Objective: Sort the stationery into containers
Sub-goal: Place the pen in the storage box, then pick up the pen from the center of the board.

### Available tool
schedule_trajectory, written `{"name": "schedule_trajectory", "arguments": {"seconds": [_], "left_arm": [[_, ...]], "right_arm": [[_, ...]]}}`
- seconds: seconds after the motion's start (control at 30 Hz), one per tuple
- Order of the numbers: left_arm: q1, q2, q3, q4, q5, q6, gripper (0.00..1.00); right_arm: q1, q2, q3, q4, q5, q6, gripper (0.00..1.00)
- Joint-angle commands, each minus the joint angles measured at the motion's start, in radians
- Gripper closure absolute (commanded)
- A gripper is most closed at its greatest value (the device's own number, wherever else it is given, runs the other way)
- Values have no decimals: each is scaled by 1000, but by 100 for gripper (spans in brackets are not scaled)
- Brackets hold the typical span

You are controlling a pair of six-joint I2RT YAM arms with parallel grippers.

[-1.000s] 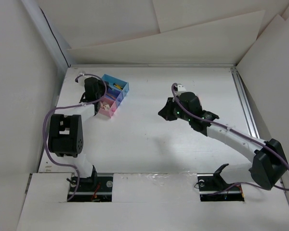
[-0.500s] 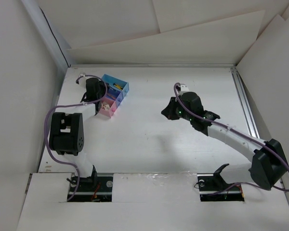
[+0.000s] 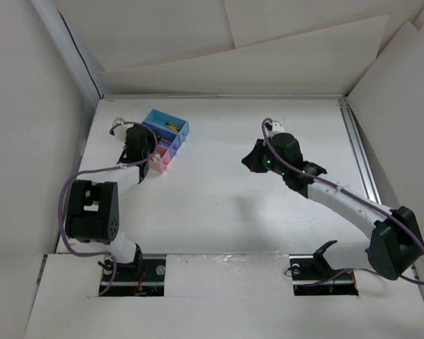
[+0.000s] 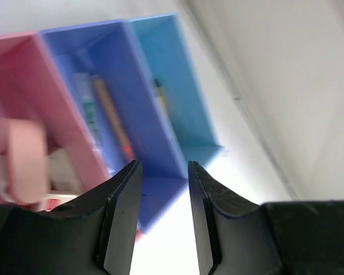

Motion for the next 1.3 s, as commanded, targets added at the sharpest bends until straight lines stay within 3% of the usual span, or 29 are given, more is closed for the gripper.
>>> {"name": "schedule_trajectory", "arguments": {"seconds": [0.0,0.13,0.33,0.37,0.53,0.57,0.73,0.97,1.27], "left_arm": [[-29,-116,-6,86,-60,36,66],[-38,-200,-16,100,-18,47,66],[-219,-282,-80,171,33,159,66],[-254,-296,-80,171,33,185,66],[-444,-317,-126,187,44,257,65],[-460,-317,-140,187,73,266,65],[-526,-330,-189,187,143,277,65],[-526,-339,-233,206,203,314,63],[-526,-349,-246,233,280,305,63]], "right_arm": [[-41,-33,-10,26,28,23,100],[-61,-33,-19,26,92,23,100],[-186,82,21,-88,269,107,100],[-244,103,21,-88,269,119,97],[-378,276,122,-121,191,119,61],[-387,309,175,-137,191,119,59],[-406,433,232,-200,217,98,63],[-427,504,271,-246,232,98,64],[-427,514,315,-292,281,98,62]]}}
